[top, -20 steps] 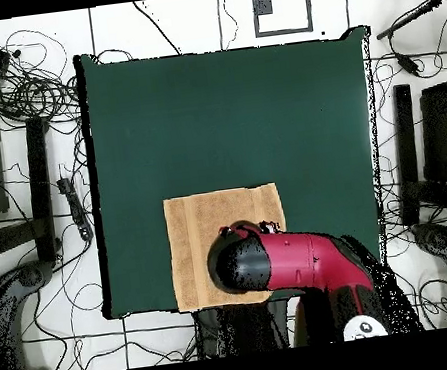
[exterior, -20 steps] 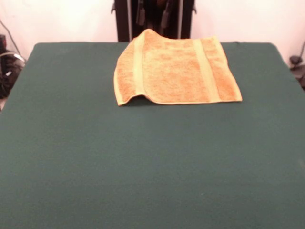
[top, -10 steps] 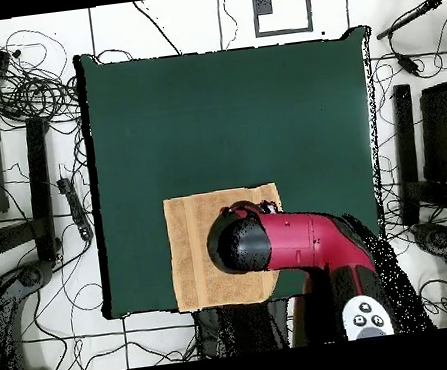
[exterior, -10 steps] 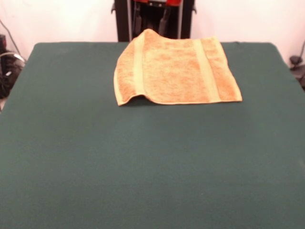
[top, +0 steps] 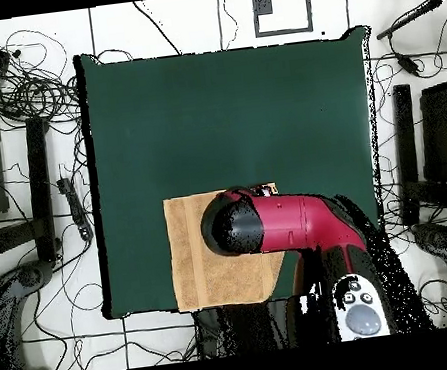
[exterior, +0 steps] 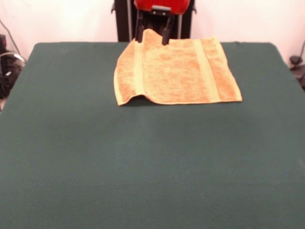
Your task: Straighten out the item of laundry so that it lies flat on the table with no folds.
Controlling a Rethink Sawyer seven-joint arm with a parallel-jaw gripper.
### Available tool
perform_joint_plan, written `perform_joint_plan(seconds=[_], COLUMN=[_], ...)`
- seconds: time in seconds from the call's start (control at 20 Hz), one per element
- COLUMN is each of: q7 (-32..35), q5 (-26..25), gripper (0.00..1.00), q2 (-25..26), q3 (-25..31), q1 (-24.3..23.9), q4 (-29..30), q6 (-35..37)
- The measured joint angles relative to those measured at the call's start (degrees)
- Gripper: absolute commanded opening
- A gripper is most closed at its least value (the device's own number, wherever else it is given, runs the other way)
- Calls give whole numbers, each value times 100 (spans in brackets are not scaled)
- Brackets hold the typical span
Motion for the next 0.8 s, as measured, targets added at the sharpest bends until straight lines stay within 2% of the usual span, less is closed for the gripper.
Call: perform_joint_plan(seconds=[0.35, 0.8], q7=[0, 0], q5=[8, 11], gripper=[100, 100], q2=[216, 353], q3=[1, 99], q1=[-17, -363], q4=[-389, -732], q6=[269, 503])
